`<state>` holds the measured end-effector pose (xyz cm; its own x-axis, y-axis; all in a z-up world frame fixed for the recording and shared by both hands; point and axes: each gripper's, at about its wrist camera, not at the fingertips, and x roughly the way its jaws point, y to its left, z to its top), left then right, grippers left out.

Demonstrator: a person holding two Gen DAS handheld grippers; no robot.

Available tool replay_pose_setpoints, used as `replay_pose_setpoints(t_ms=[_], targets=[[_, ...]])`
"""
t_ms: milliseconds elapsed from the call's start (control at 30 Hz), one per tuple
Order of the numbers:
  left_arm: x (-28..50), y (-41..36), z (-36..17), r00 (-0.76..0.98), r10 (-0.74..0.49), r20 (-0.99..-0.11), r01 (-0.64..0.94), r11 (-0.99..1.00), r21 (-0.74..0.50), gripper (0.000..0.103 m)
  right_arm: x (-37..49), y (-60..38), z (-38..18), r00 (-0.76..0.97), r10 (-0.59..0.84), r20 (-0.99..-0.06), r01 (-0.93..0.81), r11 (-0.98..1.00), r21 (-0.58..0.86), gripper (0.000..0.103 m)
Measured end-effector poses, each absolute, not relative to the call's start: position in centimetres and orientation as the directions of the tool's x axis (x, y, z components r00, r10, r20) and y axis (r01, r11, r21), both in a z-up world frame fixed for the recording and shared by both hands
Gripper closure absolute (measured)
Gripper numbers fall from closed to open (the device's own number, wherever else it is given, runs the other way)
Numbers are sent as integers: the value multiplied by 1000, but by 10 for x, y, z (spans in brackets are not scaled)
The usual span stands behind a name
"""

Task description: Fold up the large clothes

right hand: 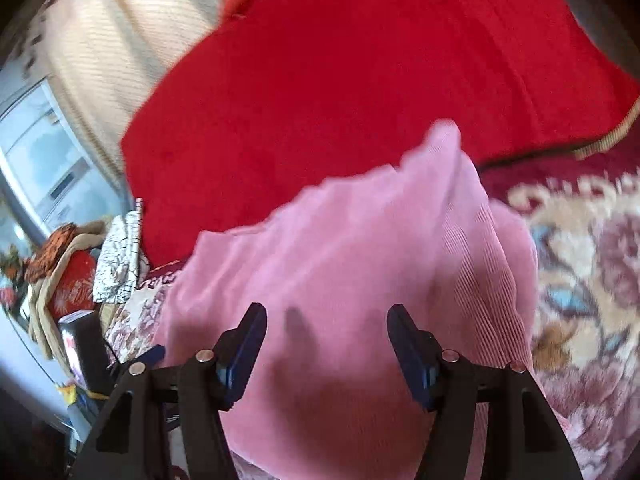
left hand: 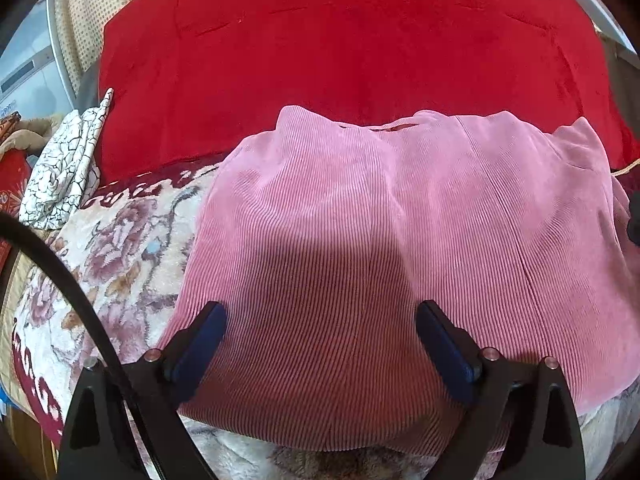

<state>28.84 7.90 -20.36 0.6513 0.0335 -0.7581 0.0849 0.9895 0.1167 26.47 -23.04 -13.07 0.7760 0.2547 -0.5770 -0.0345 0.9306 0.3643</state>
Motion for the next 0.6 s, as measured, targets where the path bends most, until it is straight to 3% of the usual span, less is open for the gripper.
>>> replay_pose_setpoints(t_ms=[67,133,600], targets=[[286,77,-203,655,35,-755,84,989,119,7,268,-226,-137,760,246,-601,-26,937,349,36],[285,78,-203,660,32,-751,88,989,119,7,286,-228,-161,682,239,-691,24,937,348,38],[283,76,-205,680,56,-731,71,987,141,2,282,-229,-163,700,241,-672,-19,947,320,37]])
